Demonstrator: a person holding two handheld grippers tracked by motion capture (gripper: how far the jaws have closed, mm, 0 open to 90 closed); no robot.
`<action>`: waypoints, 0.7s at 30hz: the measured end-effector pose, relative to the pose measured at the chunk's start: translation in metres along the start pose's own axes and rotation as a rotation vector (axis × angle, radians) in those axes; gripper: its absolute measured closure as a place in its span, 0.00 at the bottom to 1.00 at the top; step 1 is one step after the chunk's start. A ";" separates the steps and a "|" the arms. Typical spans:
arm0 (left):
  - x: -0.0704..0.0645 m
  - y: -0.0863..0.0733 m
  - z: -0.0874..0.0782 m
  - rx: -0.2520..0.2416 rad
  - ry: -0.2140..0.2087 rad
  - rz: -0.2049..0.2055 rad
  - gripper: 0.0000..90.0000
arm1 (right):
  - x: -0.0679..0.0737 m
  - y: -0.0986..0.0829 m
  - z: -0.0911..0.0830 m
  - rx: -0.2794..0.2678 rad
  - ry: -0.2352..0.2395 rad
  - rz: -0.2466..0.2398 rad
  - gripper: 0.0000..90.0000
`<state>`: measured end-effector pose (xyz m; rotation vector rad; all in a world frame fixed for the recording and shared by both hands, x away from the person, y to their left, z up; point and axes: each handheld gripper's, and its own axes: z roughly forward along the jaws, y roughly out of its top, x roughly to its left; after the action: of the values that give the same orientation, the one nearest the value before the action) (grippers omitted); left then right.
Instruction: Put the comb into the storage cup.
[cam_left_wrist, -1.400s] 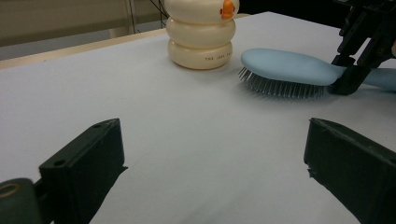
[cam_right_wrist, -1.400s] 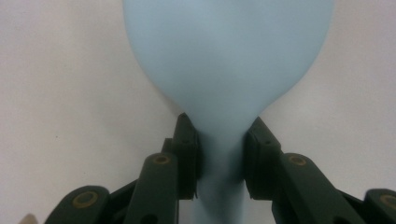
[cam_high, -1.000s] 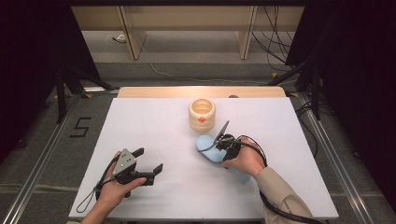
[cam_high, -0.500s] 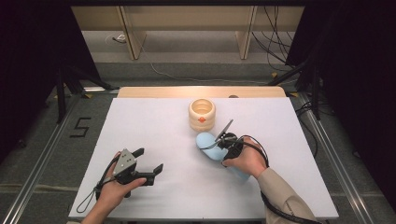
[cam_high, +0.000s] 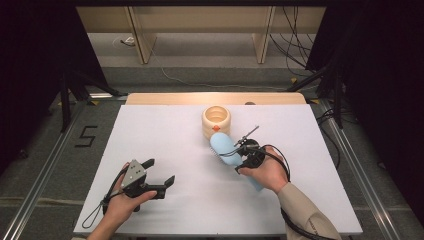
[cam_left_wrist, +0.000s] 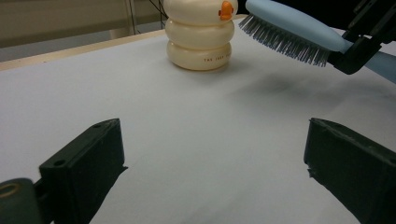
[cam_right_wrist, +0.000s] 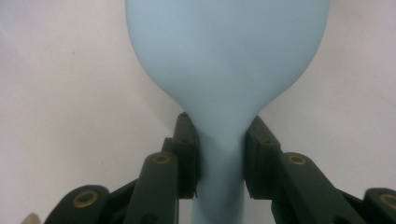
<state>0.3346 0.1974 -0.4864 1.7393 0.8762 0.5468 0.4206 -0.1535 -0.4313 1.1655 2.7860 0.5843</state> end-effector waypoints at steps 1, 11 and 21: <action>0.000 0.000 0.000 0.000 -0.001 0.000 0.05 | 0.000 0.000 -0.001 -0.013 0.006 0.002 0.78; -0.001 0.000 0.000 -0.001 -0.002 -0.002 0.05 | 0.002 -0.003 -0.007 -0.093 0.008 0.016 0.78; -0.001 -0.001 0.001 0.000 -0.004 -0.002 0.05 | 0.000 -0.005 -0.013 -0.180 0.008 0.045 0.78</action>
<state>0.3347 0.1956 -0.4872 1.7393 0.8752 0.5417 0.4150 -0.1604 -0.4214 1.1931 2.6528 0.8264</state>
